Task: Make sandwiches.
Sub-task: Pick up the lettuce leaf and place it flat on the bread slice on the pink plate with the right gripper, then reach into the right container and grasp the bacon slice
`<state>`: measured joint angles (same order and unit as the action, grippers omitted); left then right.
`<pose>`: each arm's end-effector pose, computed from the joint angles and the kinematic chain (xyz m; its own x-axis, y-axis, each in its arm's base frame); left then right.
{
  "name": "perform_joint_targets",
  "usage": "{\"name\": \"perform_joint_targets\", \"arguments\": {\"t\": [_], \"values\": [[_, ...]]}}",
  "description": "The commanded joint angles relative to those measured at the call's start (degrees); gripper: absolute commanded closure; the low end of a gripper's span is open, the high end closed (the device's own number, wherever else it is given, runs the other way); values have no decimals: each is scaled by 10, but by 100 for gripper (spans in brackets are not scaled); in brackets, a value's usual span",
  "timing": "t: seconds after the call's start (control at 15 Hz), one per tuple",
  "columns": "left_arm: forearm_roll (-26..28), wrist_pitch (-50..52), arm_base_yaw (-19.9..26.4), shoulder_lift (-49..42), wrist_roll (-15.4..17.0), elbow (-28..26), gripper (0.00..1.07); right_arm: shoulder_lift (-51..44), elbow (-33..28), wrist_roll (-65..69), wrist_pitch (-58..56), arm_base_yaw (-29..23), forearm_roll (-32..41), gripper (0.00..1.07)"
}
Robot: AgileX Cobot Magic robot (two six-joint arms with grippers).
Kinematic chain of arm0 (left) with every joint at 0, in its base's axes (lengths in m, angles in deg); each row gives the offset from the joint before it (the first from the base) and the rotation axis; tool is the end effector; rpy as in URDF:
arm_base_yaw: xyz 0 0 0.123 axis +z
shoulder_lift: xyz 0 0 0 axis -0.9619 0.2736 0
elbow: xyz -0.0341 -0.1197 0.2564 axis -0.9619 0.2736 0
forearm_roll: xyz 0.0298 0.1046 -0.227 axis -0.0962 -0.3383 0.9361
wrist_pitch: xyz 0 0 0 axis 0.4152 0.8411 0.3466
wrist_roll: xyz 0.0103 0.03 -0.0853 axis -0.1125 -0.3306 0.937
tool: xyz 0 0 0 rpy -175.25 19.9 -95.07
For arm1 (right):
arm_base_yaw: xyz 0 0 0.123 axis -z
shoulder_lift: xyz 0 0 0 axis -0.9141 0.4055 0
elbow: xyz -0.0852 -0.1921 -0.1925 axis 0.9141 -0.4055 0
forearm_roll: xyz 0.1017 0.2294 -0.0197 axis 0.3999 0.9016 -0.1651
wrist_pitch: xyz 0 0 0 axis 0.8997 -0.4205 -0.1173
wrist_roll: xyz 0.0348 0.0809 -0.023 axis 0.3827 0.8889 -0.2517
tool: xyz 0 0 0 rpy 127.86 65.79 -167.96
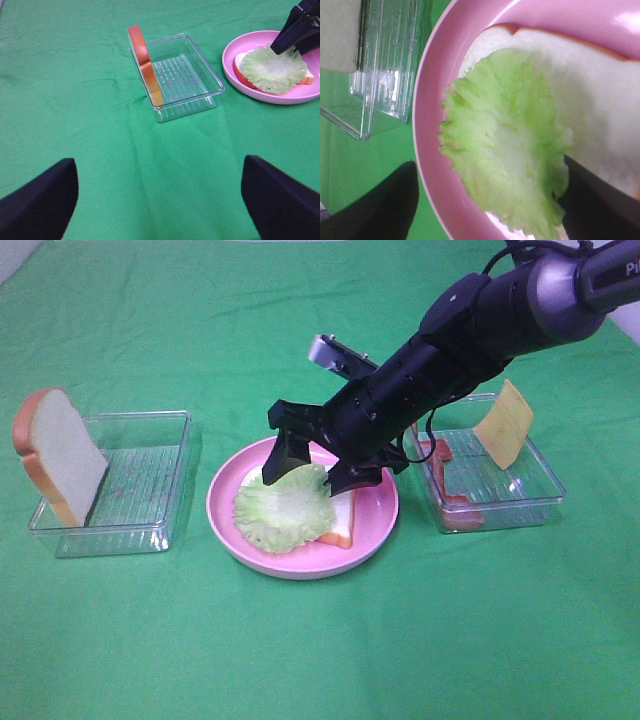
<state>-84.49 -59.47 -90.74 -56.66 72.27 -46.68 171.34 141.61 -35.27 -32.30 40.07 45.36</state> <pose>-0.0037 0.0073 0.2775 -0.4280 0.1261 -0.8949 0.2296 0.9729 0.0273 0.3595 0.2241 0.1314 -0.9690 -0.0917 -0.2295 -0.2097 0.7964 0.5673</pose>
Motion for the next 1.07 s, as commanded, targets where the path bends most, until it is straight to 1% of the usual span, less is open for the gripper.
{"name": "perform_joint_targets", "arguments": {"t": [0.07, 0.2, 0.33, 0.4, 0.47, 0.53, 0.67, 0.73, 0.87, 1.0, 1.07], "values": [[1, 7, -2, -11, 2, 1, 23, -32, 1, 13, 1, 1, -40, 35], [1, 7, -2, -11, 2, 1, 23, -51, 1, 34, 3, 1, -71, 35], [1, 7, -2, -11, 2, 1, 23, -75, 1, 88, 0, 1, -142, 35], [1, 7, -2, -11, 2, 1, 23, -107, 1, 159, -15, 1, -220, 35], [1, 7, -2, -11, 2, 1, 23, -123, 6, 195, -37, 2, -260, 35], [1, 7, -2, -11, 2, 1, 23, -128, 13, 211, -57, 3, -281, 35], [1, 7, -2, -11, 2, 1, 23, -136, 64, 249, -150, 8, -351, 35], [1, 7, -2, -11, 2, 1, 23, -136, 89, 250, -184, 17, -360, 35], [1, 7, -2, -11, 2, 1, 23, -138, 138, 249, -227, 54, -361, 35], [1, 7, -2, -11, 2, 1, 23, -138, 164, 246, -250, 101, -367, 35], [1, 7, -2, -11, 2, 1, 23, -138, 166, 245, -254, 112, -368, 35]]}}
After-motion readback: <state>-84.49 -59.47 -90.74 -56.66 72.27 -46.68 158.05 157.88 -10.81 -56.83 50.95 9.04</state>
